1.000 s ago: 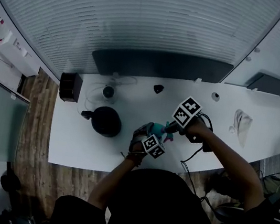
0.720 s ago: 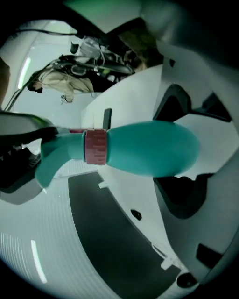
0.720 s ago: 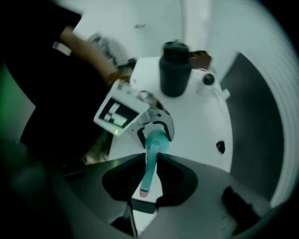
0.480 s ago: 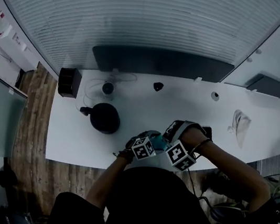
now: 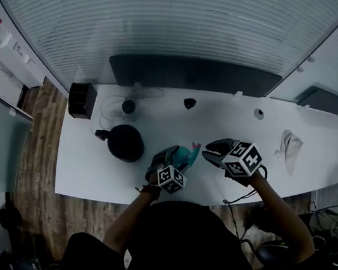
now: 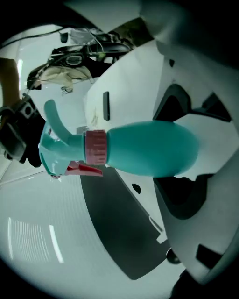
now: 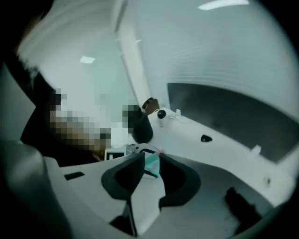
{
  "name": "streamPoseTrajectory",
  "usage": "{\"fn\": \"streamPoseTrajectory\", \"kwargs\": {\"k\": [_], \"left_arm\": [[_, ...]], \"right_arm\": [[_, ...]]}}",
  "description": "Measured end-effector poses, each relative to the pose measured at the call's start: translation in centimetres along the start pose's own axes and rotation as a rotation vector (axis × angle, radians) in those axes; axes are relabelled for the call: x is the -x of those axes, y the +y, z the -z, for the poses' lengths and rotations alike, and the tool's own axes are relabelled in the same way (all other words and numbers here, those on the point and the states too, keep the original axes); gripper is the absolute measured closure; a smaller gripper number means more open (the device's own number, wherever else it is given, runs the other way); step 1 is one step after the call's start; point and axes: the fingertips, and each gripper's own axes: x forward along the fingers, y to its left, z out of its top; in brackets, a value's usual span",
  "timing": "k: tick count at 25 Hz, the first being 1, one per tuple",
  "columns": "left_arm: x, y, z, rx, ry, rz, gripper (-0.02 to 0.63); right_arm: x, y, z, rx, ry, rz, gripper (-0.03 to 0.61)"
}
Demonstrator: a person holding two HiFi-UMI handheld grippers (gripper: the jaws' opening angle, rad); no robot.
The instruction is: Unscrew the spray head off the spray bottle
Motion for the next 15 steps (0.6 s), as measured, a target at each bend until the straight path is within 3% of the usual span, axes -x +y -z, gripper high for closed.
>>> {"fn": "streamPoseTrajectory", "kwargs": {"k": [1, 3, 5, 9, 11, 15], "left_arm": [[-0.1, 0.7, 0.0, -0.026, 0.039, -0.042, 0.252], [-0.2, 1.3, -0.4, -0.054, 0.092, -0.076, 0.252], [-0.4, 1.3, -0.8, -0.077, 0.107, -0.092, 0.252], [-1.0, 0.3, -1.3, -0.156, 0.111, -0.101, 0.252], [-0.7, -0.5, -2.3, -0.137, 0.098, -0.057, 0.252], [-0.6, -2.2, -2.2, -0.092, 0.061, 0.058, 0.252]], "right_arm": [[0.0, -0.3, 0.1, -0.165, -0.052, -0.035, 0.486], [-0.5, -0.8, 0.9, -0.359, -0.091, -0.050, 0.431], [-1.3, -1.3, 2.0, -0.449, -0.089, -0.025, 0.363], [-3.3, -1.4, 2.8, -0.607, -0.083, -0.081, 0.356], [-4.1, -0.8, 3.7, -0.559, -0.007, -0.094, 0.365], [-4.0, 0.0, 4.9, -0.157, 0.168, 0.007, 0.480]]}}
